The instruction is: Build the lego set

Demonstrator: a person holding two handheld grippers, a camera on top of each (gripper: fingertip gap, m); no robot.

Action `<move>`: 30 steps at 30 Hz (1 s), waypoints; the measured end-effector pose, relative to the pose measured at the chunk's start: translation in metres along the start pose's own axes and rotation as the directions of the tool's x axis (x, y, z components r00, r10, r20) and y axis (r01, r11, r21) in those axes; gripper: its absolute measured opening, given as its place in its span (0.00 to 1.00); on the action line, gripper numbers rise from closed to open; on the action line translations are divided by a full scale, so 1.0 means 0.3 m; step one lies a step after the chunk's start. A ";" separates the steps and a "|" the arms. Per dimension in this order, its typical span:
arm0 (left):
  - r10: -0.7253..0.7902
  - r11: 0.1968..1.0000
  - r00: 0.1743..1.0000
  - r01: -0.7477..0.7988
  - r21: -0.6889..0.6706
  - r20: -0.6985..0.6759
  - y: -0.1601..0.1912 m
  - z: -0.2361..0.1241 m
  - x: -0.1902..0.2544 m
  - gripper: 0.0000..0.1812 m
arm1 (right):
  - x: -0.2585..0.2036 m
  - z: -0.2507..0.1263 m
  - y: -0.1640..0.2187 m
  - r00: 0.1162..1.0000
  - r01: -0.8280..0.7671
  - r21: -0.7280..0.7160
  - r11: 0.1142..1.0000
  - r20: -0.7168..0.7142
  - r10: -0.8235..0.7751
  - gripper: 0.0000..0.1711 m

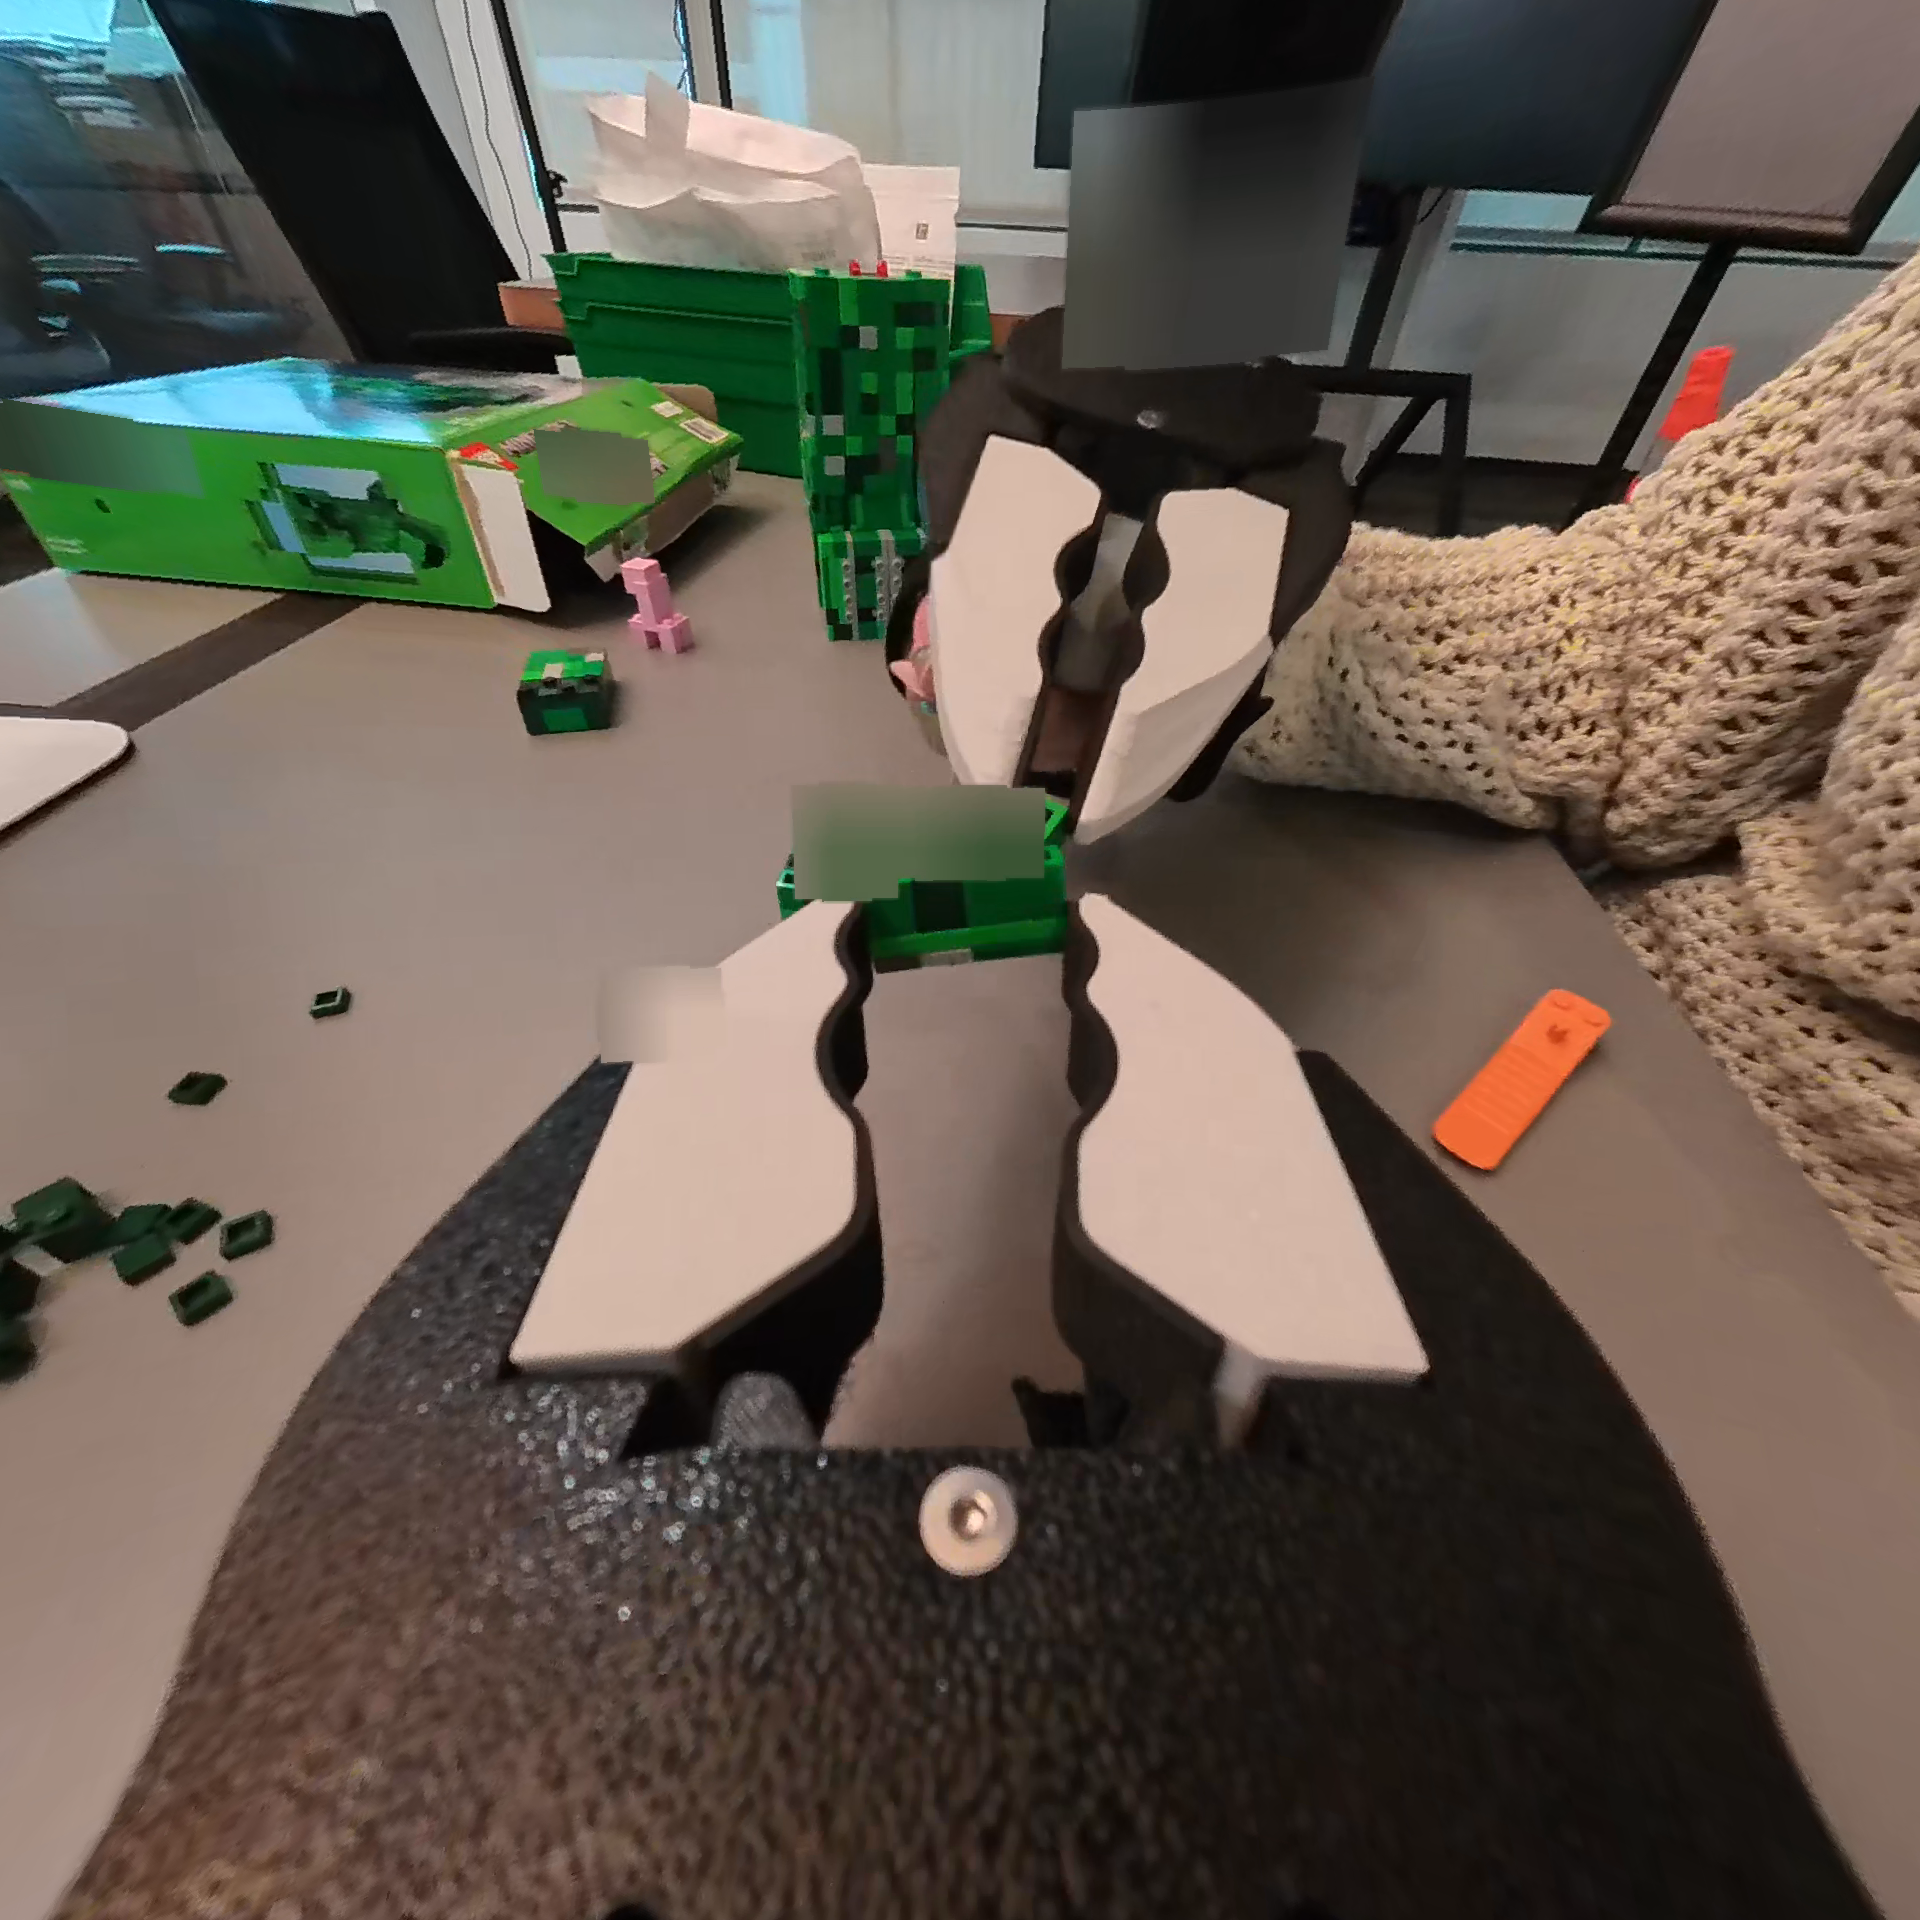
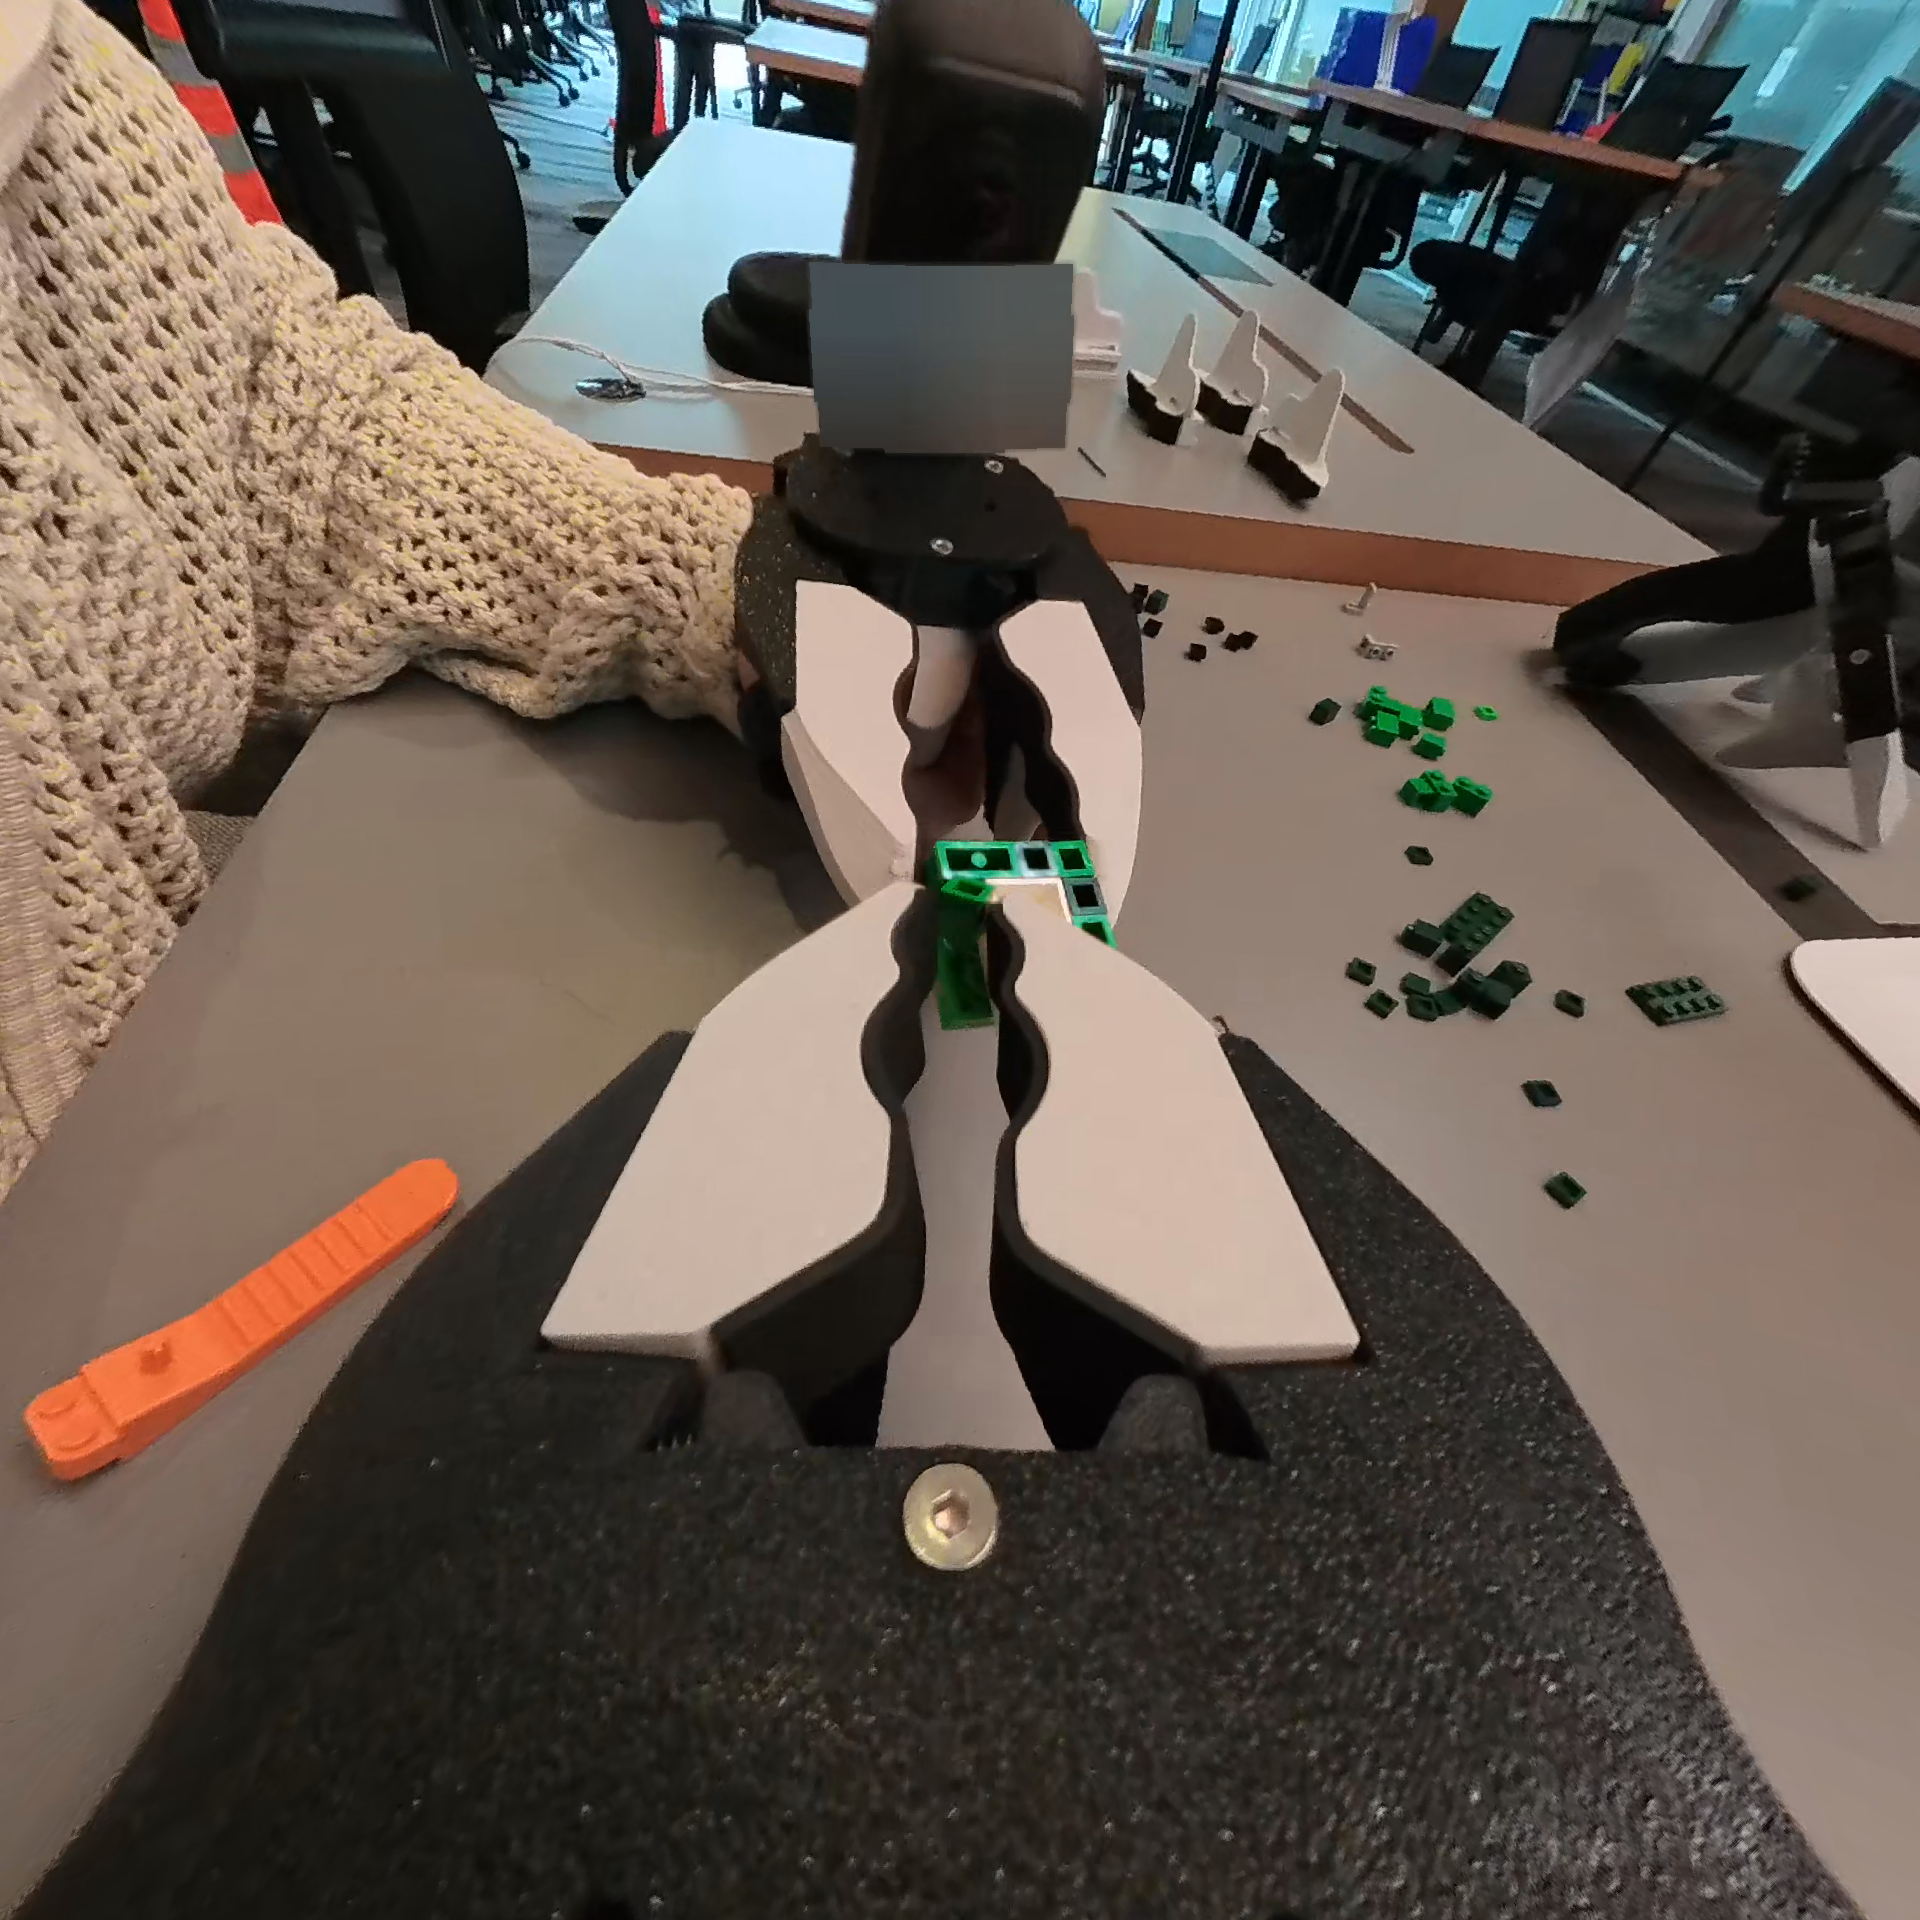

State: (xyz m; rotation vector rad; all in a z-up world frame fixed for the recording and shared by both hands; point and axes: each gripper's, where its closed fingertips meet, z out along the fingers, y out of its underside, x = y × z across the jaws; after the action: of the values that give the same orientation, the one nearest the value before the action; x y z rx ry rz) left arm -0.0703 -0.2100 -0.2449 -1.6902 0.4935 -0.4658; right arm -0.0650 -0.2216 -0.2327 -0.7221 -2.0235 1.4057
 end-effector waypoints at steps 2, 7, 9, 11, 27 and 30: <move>-0.003 1.000 1.000 0.003 0.002 -0.006 -0.001 -0.001 0.001 0.19 | 0.001 -0.003 0.002 1.000 0.009 -0.010 1.000 -0.004 -0.009 0.05; 0.005 1.000 1.000 -0.004 -0.004 0.005 0.001 0.001 -0.001 0.19 | 0.006 -0.003 0.006 0.999 0.039 -0.026 0.999 -0.035 -0.039 0.04; 0.005 1.000 1.000 -0.005 -0.006 0.011 0.002 0.002 -0.002 0.19 | 0.007 -0.003 0.009 0.997 0.055 -0.032 0.998 -0.049 -0.057 0.04; 0.005 1.000 1.000 -0.004 -0.008 0.013 0.003 0.002 -0.004 0.19 | 0.008 -0.004 0.010 0.996 0.067 -0.039 0.997 -0.059 -0.070 0.04; -0.009 1.000 0.987 0.009 0.001 0.162 0.002 -0.007 -0.072 0.19 | 0.071 -0.033 0.043 0.964 0.090 -0.137 0.986 -0.236 -0.121 0.06; 0.025 0.999 0.972 -0.016 -0.038 0.236 0.017 -0.014 -0.103 0.19 | 0.104 -0.035 0.061 0.951 0.015 -0.125 0.992 -0.305 -0.053 0.09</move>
State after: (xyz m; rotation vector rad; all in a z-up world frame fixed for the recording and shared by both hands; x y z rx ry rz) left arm -0.0985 -0.1967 -0.2503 -1.7462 0.3463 -0.2372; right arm -0.0772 -0.1874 -0.2424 -0.8946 -1.8747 1.0805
